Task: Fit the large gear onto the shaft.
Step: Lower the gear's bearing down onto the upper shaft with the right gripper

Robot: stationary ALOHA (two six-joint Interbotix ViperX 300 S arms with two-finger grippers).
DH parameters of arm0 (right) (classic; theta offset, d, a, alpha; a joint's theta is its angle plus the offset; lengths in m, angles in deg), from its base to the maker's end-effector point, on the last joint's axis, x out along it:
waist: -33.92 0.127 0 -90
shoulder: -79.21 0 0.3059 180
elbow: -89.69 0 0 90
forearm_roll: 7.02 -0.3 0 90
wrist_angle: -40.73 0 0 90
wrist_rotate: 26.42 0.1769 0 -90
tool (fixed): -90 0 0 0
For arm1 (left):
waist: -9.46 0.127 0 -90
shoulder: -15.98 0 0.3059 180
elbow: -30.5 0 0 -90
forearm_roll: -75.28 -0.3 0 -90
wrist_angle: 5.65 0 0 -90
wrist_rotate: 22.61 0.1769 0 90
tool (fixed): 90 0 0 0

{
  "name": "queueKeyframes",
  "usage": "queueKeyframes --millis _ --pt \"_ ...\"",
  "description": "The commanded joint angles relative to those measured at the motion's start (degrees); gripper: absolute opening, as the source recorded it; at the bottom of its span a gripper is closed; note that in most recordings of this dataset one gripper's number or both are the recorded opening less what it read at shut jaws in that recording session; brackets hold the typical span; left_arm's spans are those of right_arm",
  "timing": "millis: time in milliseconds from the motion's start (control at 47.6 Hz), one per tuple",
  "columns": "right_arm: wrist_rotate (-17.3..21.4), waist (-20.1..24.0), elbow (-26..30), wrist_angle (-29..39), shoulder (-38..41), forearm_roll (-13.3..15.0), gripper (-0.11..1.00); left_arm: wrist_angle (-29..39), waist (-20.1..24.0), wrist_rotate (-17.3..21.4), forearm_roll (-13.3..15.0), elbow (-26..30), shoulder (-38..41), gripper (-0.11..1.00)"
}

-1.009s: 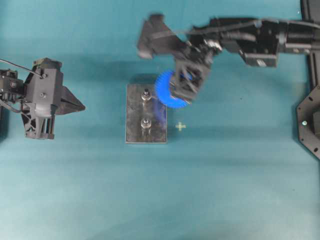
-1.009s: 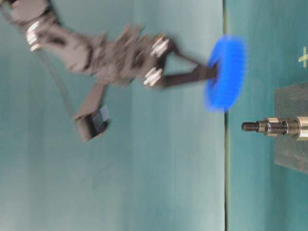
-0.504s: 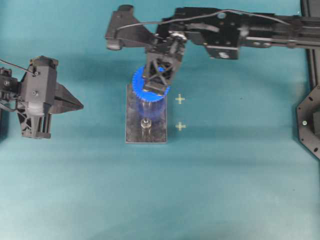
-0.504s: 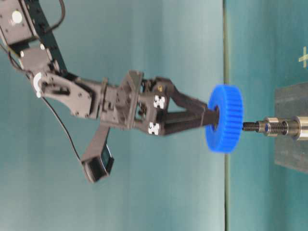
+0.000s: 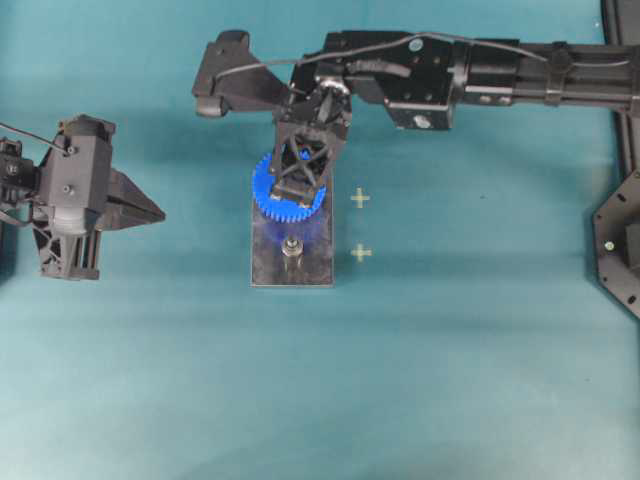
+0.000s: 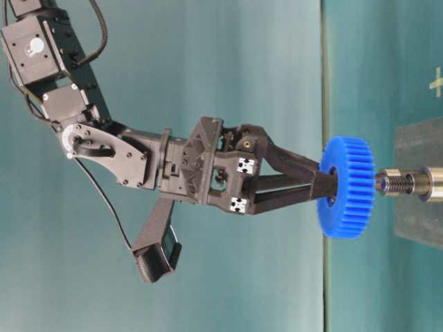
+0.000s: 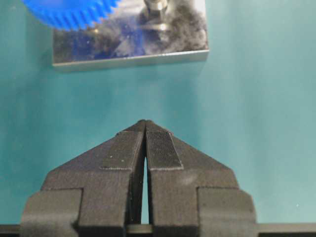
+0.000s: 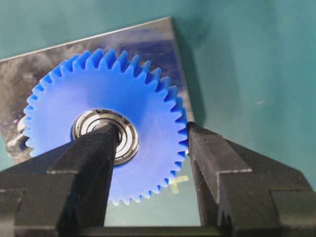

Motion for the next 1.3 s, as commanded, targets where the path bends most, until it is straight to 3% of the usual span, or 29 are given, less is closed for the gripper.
queueKeyframes --millis 0,862,1282 --pt "0.18 0.00 0.97 -0.18 -1.23 0.00 0.49 -0.44 -0.09 -0.18 -0.18 0.62 -0.44 0.00" --pt "0.70 -1.41 -0.79 0.44 -1.14 0.00 0.49 -1.49 -0.09 -0.18 -0.18 1.14 -0.18 0.00" --pt "0.88 -1.41 -0.70 1.49 -0.97 0.26 0.49 -1.67 -0.26 -2.29 -0.18 0.88 -0.09 0.00"
